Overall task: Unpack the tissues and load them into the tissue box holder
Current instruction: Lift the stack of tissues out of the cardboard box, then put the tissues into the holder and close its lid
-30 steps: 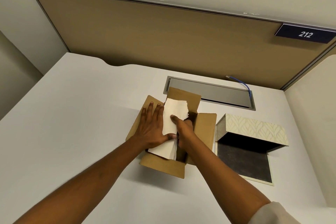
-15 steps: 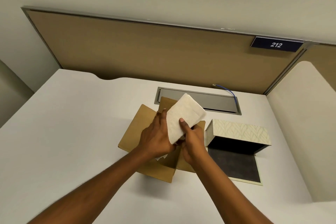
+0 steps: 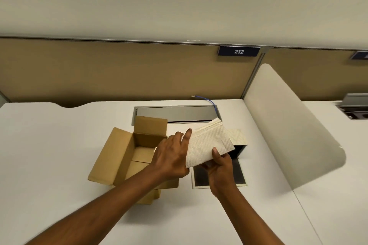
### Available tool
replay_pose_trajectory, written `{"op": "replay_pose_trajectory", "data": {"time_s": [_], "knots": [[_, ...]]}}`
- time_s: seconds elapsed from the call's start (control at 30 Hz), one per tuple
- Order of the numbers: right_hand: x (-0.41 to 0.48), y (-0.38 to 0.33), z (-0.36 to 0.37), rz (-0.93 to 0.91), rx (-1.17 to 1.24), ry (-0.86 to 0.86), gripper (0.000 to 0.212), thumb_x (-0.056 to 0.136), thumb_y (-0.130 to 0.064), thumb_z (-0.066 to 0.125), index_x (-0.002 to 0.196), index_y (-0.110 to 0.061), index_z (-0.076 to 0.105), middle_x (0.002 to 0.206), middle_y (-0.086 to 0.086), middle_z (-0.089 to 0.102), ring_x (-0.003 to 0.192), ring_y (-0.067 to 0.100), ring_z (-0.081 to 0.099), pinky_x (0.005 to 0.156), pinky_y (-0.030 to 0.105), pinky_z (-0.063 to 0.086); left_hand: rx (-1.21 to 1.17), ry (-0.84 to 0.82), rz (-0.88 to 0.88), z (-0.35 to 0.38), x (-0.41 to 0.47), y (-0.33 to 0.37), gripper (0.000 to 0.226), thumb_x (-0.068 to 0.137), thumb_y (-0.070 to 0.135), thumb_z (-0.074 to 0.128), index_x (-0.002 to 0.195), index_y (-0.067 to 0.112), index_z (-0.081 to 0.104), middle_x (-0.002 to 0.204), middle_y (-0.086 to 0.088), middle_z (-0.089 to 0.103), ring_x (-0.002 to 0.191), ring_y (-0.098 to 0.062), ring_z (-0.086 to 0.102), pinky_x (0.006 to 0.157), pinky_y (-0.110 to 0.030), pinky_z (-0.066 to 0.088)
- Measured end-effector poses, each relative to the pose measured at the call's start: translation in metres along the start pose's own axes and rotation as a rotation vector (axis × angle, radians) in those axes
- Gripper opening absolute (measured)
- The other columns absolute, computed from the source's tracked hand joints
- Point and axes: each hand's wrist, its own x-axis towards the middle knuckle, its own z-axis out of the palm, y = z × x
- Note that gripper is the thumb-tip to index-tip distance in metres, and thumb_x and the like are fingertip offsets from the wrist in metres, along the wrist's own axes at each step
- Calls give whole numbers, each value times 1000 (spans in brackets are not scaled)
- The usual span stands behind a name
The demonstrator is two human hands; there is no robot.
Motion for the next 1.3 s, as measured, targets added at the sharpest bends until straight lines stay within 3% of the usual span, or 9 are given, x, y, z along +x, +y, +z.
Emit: {"op": "replay_pose_trajectory", "data": {"time_s": [0.13, 0.23, 0.27, 0.37, 0.5, 0.6, 0.77, 1.0, 1.3], "knots": [[2, -31, -44, -235, -164, 164, 82, 76, -32, 74, 140, -23, 24, 139, 7, 43, 129, 28, 48, 94, 35, 51, 23, -85, 66, 13, 14, 22, 112, 64, 50, 78, 149, 16, 14, 134, -16, 47, 114, -29, 50, 87, -42, 52], [9, -49, -78, -496, -658, 91, 111, 63, -17, 89, 143, -42, 16, 152, -1, 22, 138, 17, 33, 95, 27, 43, 57, -160, 96, 28, 24, 35, 113, 66, 50, 77, 149, 19, 7, 138, -14, 42, 117, -28, 47, 91, -41, 48], [11, -51, -88, -592, -885, 55, 116, 58, -19, 92, 143, -45, 17, 155, -1, 17, 141, 20, 27, 100, 31, 40, 64, -180, 106, 34, 27, 39, 115, 65, 49, 78, 149, 18, 6, 138, -14, 42, 116, -29, 47, 91, -42, 47], [23, -45, -112, -909, -1634, -97, 121, 42, -66, 86, 143, -28, 32, 152, 22, 20, 141, 44, 22, 107, 52, 31, 98, -213, 152, 56, 37, 48, 117, 62, 48, 79, 148, 16, 6, 133, -16, 45, 109, -31, 50, 86, -43, 46], [36, -15, -135, -842, -2054, -172, 120, 39, -71, 83, 139, -22, 38, 146, 27, 30, 135, 51, 28, 99, 67, 34, 99, -263, 181, 87, 47, 57, 114, 66, 65, 72, 147, 15, 9, 129, -15, 48, 104, -31, 52, 85, -43, 45], [49, 6, -154, -762, -2173, -136, 100, 59, -57, 84, 137, -11, 41, 142, 28, 42, 133, 51, 37, 103, 68, 28, 119, -337, 191, 109, 55, 62, 114, 64, 58, 75, 146, 14, 10, 124, -14, 49, 96, -30, 53, 74, -41, 43], [78, 29, -182, -732, -2270, -230, 66, 72, -17, 78, 129, -3, 48, 132, 29, 55, 126, 50, 48, 97, 65, 40, 144, -460, 205, 144, 67, 65, 115, 59, 40, 80, 146, 13, 10, 123, -17, 48, 96, -32, 53, 74, -44, 44], [103, 38, -197, -486, -2274, -356, 74, 68, -20, 84, 128, -2, 45, 132, 29, 56, 124, 49, 50, 91, 63, 46, 154, -511, 217, 174, 86, 64, 112, 62, 44, 78, 147, 12, 12, 125, -17, 49, 98, -32, 55, 75, -43, 46], [118, 37, -202, -442, -2306, -429, 69, 67, -20, 85, 126, -2, 55, 130, 28, 58, 121, 47, 54, 90, 60, 49, 159, -571, 182, 186, 96, 63, 115, 59, 43, 80, 147, 12, 13, 131, -18, 46, 98, -33, 56, 72, -42, 46]]}}
